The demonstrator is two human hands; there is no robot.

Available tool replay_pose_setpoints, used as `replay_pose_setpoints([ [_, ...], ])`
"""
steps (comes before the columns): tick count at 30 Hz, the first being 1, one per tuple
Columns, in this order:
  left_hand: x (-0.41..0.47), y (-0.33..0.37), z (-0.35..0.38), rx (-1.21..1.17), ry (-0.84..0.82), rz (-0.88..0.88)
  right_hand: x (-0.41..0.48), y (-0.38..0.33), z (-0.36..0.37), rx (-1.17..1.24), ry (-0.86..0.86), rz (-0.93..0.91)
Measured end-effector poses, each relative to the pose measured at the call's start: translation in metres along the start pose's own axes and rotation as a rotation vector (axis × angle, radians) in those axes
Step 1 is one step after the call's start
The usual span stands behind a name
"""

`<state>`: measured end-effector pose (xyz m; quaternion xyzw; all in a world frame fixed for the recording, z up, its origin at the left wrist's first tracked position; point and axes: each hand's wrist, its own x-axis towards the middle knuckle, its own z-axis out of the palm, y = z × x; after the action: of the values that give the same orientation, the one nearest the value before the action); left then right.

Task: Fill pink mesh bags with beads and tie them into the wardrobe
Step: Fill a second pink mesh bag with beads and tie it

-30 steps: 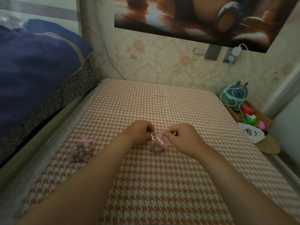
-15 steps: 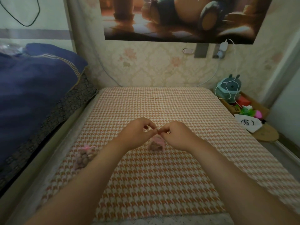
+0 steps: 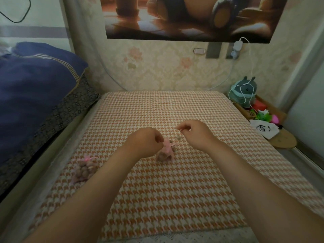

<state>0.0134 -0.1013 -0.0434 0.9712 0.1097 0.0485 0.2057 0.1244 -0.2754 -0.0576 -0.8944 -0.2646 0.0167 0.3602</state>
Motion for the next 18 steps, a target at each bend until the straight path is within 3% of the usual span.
replay_pose_setpoints([
  [7,0.005,-0.007,0.011,-0.192,0.048,0.001,0.02,0.026,0.025,-0.248,-0.235,0.039],
  [13,0.006,-0.012,0.01,-0.217,0.037,-0.017,0.032,0.039,0.045,-0.342,-0.197,-0.017],
  [18,0.0,-0.01,-0.001,-0.256,0.064,-0.048,0.027,0.034,0.042,-0.278,-0.176,-0.011],
])
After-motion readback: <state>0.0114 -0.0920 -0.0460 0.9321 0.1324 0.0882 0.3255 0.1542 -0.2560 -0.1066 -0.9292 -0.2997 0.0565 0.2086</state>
